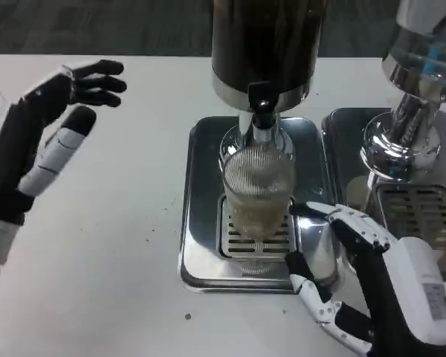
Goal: Grasp the cup under the faucet to collect the drink, then remove the cup.
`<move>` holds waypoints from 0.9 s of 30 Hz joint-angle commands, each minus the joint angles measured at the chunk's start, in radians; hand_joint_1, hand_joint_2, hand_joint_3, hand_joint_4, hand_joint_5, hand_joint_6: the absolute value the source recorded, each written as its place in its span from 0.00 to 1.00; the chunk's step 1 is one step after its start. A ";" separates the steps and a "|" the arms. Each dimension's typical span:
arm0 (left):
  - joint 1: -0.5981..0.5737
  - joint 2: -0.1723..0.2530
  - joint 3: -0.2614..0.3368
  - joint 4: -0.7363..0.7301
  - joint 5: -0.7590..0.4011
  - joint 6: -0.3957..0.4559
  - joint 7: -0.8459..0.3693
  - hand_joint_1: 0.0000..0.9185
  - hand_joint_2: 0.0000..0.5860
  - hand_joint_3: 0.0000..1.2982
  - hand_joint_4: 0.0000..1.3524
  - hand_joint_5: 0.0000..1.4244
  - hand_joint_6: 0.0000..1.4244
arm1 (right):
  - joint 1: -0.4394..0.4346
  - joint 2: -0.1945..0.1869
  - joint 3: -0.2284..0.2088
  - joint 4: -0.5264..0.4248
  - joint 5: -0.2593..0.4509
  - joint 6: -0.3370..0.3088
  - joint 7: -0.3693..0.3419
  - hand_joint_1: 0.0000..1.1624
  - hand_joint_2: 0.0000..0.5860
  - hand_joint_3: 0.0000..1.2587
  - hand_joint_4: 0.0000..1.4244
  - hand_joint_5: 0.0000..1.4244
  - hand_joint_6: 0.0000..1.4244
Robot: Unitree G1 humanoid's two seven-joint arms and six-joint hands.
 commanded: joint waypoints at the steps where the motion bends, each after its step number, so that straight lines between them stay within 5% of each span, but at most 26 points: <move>1: -0.022 0.024 0.036 -0.137 -0.280 0.232 -0.361 0.00 0.22 0.26 0.25 0.26 0.25 | -0.030 -0.017 -0.021 0.042 0.022 -0.026 -0.015 0.40 0.70 0.30 0.25 0.21 0.24; 6: -0.078 0.013 0.086 -0.196 -0.456 0.525 -0.658 0.00 0.19 0.23 0.21 0.22 0.19 | -0.057 -0.018 -0.029 0.083 0.038 -0.040 -0.016 0.40 0.70 0.30 0.25 0.21 0.24; 15: -0.175 -0.036 0.141 -0.228 -0.510 0.904 -0.874 0.00 0.16 0.18 0.15 0.17 0.13 | -0.087 -0.010 -0.038 0.147 0.074 -0.060 -0.027 0.40 0.71 0.30 0.25 0.21 0.24; 27: -0.274 -0.171 0.161 -0.204 -0.399 0.925 -0.862 0.00 0.14 0.17 0.12 0.15 0.09 | -0.080 0.007 -0.039 0.169 0.079 -0.063 -0.055 0.41 0.71 0.30 0.25 0.22 0.24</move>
